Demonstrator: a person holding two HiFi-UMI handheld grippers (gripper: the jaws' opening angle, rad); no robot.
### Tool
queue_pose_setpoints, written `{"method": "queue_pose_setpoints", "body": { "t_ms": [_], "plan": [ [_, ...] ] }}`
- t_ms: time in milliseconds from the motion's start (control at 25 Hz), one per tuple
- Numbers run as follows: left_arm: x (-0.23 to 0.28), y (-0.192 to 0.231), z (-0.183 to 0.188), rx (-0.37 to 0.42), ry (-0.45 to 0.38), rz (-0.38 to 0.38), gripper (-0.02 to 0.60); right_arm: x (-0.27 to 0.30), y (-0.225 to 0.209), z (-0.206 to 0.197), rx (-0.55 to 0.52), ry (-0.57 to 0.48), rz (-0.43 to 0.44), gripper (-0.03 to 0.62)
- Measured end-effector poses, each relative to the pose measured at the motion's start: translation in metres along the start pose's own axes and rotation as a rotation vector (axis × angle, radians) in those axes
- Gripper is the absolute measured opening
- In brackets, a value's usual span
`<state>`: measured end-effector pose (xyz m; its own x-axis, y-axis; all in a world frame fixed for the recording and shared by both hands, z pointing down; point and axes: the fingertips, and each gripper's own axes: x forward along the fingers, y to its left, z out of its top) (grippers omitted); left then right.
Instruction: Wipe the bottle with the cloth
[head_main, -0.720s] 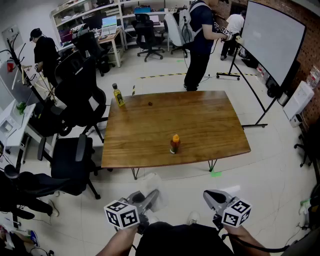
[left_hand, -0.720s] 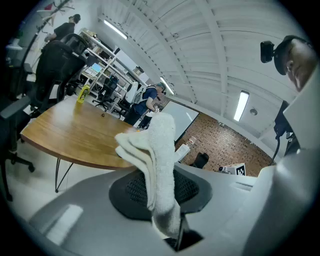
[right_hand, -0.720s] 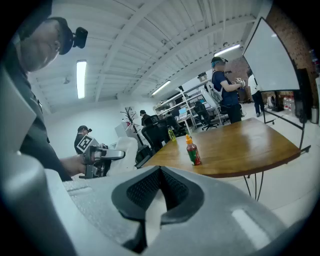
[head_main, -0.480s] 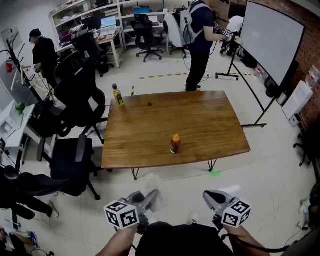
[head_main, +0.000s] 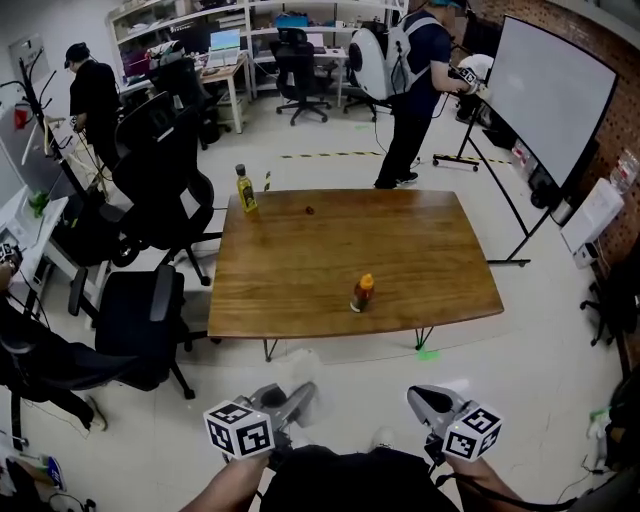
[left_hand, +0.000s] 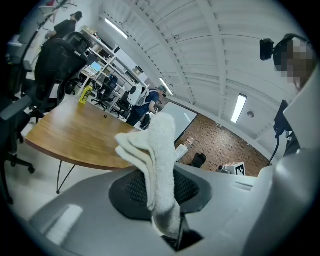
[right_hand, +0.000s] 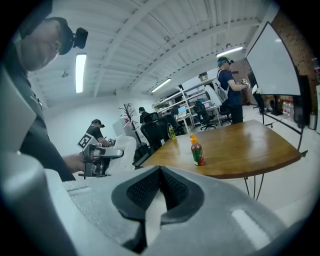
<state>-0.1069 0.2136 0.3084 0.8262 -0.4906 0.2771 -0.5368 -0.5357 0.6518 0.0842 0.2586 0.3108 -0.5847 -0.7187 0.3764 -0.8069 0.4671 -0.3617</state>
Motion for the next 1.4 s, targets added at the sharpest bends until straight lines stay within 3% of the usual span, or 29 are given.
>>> {"method": "queue_pose_setpoints", "body": {
  "t_ms": [400, 760, 880, 1040, 1200, 1400],
  "plan": [
    [-0.026, 0.044, 0.019, -0.062, -0.044, 0.021, 0.100, 0.039, 0.010, 0.023, -0.078, 0.020, -0.016, 0.022],
    [0.026, 0.061, 0.041, -0.120, -0.122, 0.086, 0.100, 0.123, -0.098, 0.085, -0.394, 0.075, 0.013, 0.098],
    [0.053, 0.065, 0.053, -0.175, -0.172, 0.121, 0.100, 0.167, -0.126, 0.101, -0.506, 0.090, 0.091, 0.117],
    [0.092, 0.072, 0.062, -0.303, -0.260, 0.130, 0.100, 0.214, -0.132, 0.111, -0.624, 0.089, 0.302, 0.149],
    [0.126, 0.079, 0.062, -0.341, -0.308, 0.192, 0.100, 0.233, -0.138, 0.102, -0.641, 0.123, 0.449, 0.147],
    [0.136, 0.088, 0.064, -0.371, -0.369, 0.259, 0.100, 0.241, -0.134, 0.096, -0.648, 0.105, 0.549, 0.146]
  ]
}}
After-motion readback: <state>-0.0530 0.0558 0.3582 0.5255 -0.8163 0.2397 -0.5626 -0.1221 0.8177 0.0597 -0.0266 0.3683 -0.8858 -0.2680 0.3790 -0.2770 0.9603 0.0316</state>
